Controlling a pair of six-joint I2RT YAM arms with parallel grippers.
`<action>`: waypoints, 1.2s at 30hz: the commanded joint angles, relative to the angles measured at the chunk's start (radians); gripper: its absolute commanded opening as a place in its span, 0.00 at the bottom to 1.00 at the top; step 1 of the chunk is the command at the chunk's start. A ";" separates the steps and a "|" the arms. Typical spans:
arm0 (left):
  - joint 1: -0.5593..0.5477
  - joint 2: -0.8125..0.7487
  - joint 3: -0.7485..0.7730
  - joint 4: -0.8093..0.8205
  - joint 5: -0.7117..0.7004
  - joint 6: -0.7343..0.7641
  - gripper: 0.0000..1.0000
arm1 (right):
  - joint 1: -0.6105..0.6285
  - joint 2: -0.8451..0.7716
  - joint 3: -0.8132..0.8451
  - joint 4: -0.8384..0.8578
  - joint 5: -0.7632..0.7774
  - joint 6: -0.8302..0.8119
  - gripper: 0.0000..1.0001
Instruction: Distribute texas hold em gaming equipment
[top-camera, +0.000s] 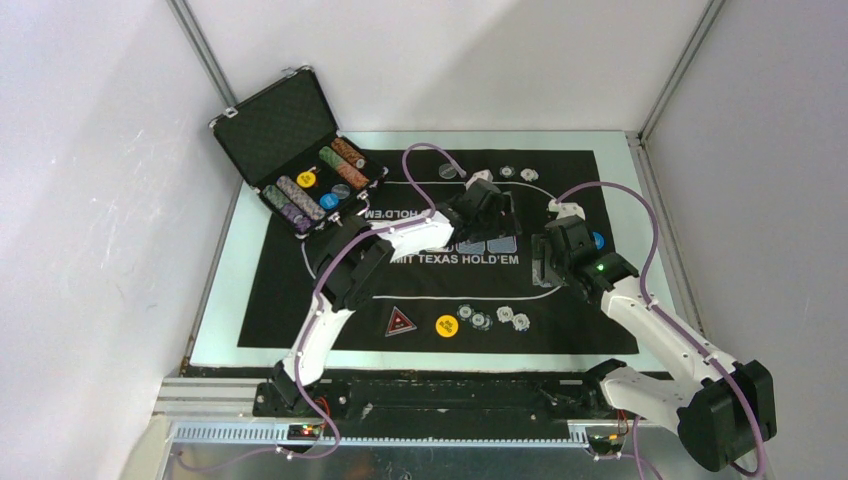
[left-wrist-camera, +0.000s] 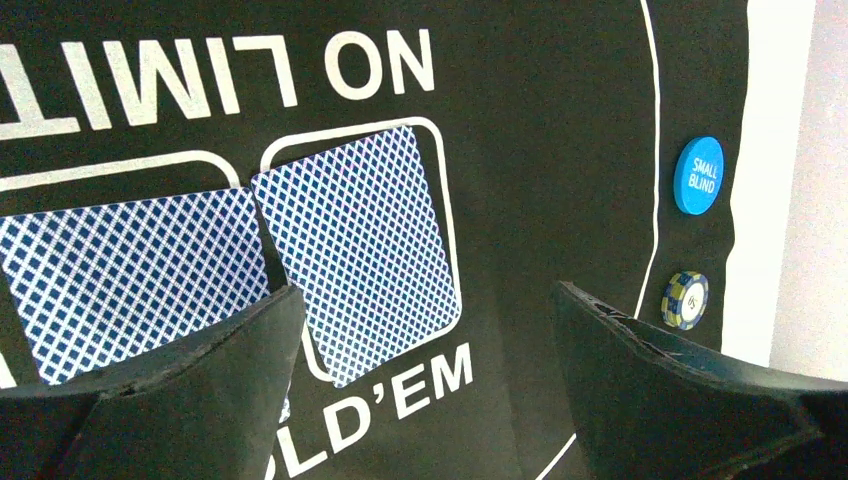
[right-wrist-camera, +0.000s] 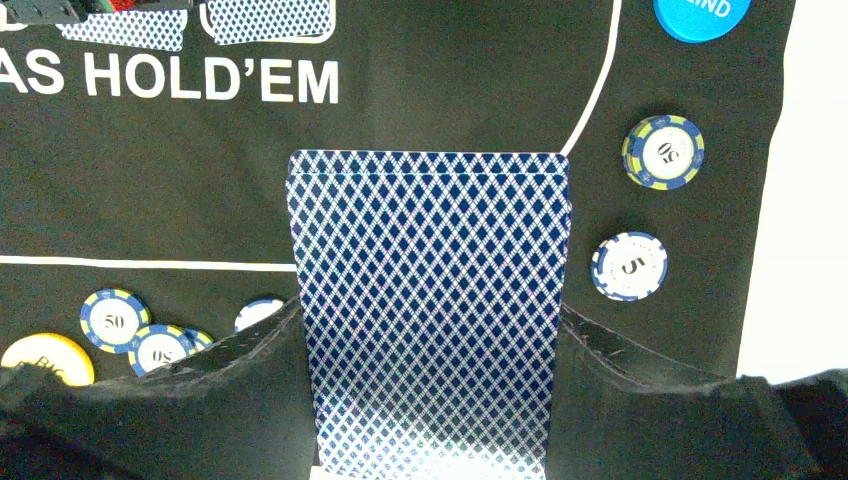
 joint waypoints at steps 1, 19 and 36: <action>-0.006 0.032 0.043 -0.033 -0.027 -0.012 1.00 | -0.007 -0.014 0.001 0.039 0.008 0.014 0.00; -0.004 -0.062 0.229 -0.149 -0.044 0.206 1.00 | -0.048 -0.006 -0.001 0.047 -0.017 0.024 0.00; 0.168 -1.058 -0.768 -0.007 -0.453 0.289 1.00 | -0.163 0.386 0.136 0.143 -0.149 0.031 0.00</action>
